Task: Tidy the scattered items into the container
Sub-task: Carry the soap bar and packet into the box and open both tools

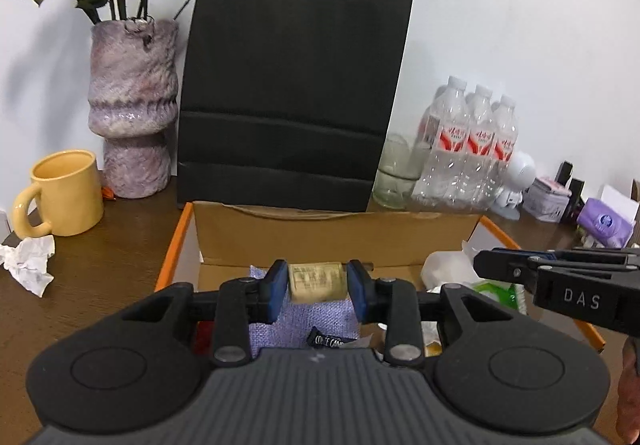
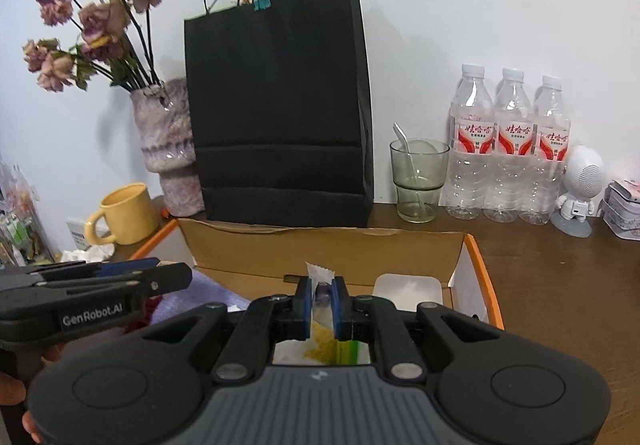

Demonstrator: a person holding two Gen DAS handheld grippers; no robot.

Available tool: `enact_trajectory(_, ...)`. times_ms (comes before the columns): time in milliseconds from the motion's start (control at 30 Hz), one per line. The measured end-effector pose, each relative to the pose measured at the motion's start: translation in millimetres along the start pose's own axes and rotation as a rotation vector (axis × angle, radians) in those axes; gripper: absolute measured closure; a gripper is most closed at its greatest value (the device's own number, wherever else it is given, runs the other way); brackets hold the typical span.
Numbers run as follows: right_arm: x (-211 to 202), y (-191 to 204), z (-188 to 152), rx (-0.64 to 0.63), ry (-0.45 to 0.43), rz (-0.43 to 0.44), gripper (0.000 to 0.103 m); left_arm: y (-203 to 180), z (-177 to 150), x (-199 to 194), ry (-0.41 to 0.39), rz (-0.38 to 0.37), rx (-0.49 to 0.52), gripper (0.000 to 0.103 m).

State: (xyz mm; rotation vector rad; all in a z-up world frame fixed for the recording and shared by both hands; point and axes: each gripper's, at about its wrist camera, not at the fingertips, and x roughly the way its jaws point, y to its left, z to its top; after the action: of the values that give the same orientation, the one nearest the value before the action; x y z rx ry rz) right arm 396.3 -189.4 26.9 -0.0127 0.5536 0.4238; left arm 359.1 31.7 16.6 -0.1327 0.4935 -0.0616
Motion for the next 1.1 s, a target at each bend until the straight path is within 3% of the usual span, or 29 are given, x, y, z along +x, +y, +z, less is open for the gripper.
enact_trajectory(33,1,-1,0,0.009,0.008,0.000,0.091,-1,0,1,0.006,0.001,0.007,0.051)
enact_trajectory(67,3,-3,1,0.017,0.019,-0.002,0.085,-2,0,1,0.011,0.007,0.013,0.030)
enact_trajectory(133,3,-4,1,0.019,0.040,0.004,0.057,-5,0,-1,0.000,0.032,0.035,0.003)
enact_trajectory(200,1,-6,3,0.020,0.044,-0.032,0.031,-10,0,-6,-0.030,0.079,0.073,0.000)
enact_trajectory(233,-1,-7,4,0.012,0.052,-0.058,0.026,-11,0,-8,-0.039,0.094,0.088,0.000)
enact_trajectory(300,-4,-10,5,0.007,0.053,-0.099,0.006,-11,2,-11,-0.042,0.101,0.086,0.000)
enact_trajectory(333,-7,-12,6,0.012,0.048,-0.097,0.002,-11,3,-12,-0.037,0.098,0.078,0.000)
enact_trajectory(467,-13,-13,9,0.020,0.047,-0.069,0.000,-7,5,-13,-0.010,0.069,0.044,0.000)
enact_trajectory(1100,-21,1,3,-0.017,0.068,-0.079,0.000,-3,6,-23,0.002,0.079,-0.015,0.000)
